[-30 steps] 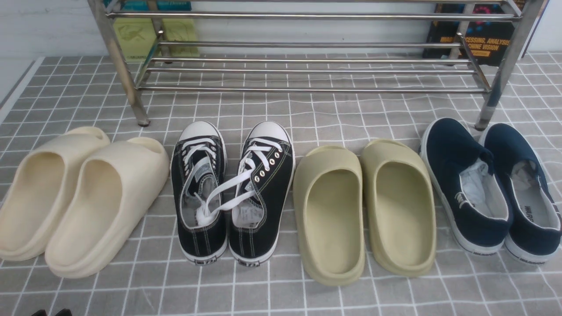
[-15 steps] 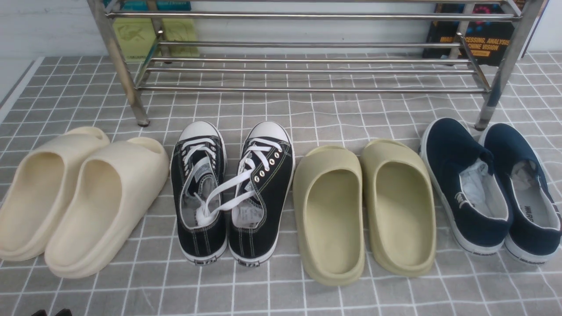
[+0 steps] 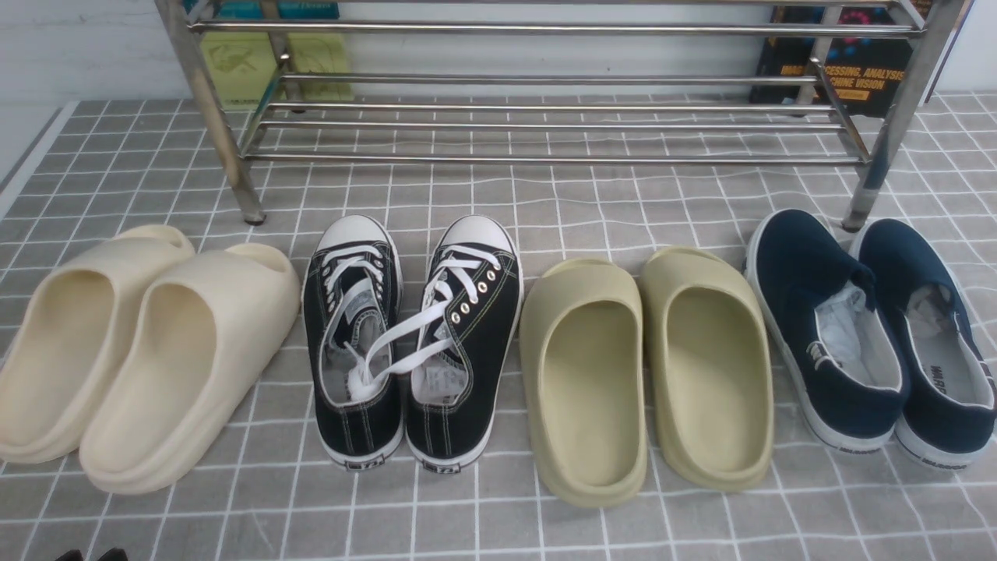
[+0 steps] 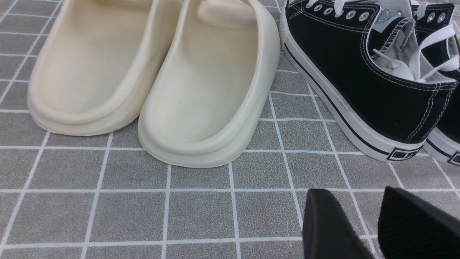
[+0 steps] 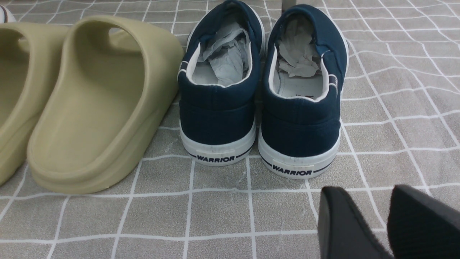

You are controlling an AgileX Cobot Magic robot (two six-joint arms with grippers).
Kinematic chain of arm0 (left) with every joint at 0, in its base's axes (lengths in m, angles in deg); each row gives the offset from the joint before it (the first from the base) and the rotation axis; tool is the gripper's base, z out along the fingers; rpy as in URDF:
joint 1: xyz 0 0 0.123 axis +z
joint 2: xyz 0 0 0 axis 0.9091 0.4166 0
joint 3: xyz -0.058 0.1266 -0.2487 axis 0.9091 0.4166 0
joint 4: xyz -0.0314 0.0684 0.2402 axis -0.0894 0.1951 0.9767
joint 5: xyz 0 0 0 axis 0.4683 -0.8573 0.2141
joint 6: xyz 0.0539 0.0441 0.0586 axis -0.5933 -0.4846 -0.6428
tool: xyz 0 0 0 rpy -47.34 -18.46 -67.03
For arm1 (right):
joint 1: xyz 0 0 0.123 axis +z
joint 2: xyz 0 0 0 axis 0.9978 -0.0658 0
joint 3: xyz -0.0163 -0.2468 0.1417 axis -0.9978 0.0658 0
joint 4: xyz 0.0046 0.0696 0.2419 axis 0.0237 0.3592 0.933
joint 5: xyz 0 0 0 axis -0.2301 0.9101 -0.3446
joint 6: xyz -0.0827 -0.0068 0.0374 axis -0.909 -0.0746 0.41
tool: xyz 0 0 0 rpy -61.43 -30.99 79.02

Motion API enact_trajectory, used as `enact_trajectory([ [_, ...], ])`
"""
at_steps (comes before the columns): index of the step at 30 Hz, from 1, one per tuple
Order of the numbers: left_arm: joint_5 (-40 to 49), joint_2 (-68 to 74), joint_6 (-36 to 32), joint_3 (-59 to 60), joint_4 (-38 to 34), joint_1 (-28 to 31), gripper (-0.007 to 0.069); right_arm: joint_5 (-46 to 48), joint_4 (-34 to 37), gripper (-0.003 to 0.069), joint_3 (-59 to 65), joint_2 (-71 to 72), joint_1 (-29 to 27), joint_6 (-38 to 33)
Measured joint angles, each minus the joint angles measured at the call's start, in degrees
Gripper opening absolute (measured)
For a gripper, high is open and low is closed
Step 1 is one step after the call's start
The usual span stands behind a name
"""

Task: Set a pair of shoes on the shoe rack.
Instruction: Use the right arm to grab the shoe closest to it

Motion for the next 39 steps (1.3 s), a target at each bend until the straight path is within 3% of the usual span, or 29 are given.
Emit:
enact_trajectory([
  [5,0.0,0.0,0.0,0.0,0.0,0.0,0.0238,-1.1,0.2,0.0239,0.1,0.0,0.0,0.0],
  [8,0.0,0.0,0.0,0.0,0.0,0.0,0.0238,-6.5,0.2,0.0239,0.7,0.0,0.0,0.0],
  [11,0.0,0.0,0.0,0.0,0.0,0.0,0.0238,-16.7,0.2,0.0239,0.7,0.0,0.0,0.0],
  [14,0.0,0.0,0.0,0.0,0.0,0.0,0.0238,-33.4,0.0,0.0239,0.7,0.0,0.0,0.7],
  [18,0.0,0.0,0.0,0.0,0.0,0.0,0.0238,-49.2,-0.2,0.0239,0.7,0.0,0.0,5.5],
  [21,0.0,0.0,0.0,0.0,0.0,0.0,0.0238,-54.1,-0.2,0.0237,0.7,0.0,0.0,7.0],
  [24,0.0,0.0,0.0,0.0,0.0,0.0,0.0238,-53.7,0.0,0.0206,-0.9,-1.3,0.0,7.3],
  [29,0.0,0.0,0.0,0.0,0.0,0.0,0.0238,-45.2,0.2,0.0008,-15.4,-14.2,0.0,5.6],
  [34,0.0,0.0,0.0,0.0,0.0,0.0,0.0238,-35.4,-0.5,0.0000,-27.1,-30.2,0.0,1.2],
  [39,0.0,0.0,0.0,0.0,0.0,0.0,0.0238,-15.9,-0.7,0.0003,-38.1,-52.7,0.6,0.1],
])
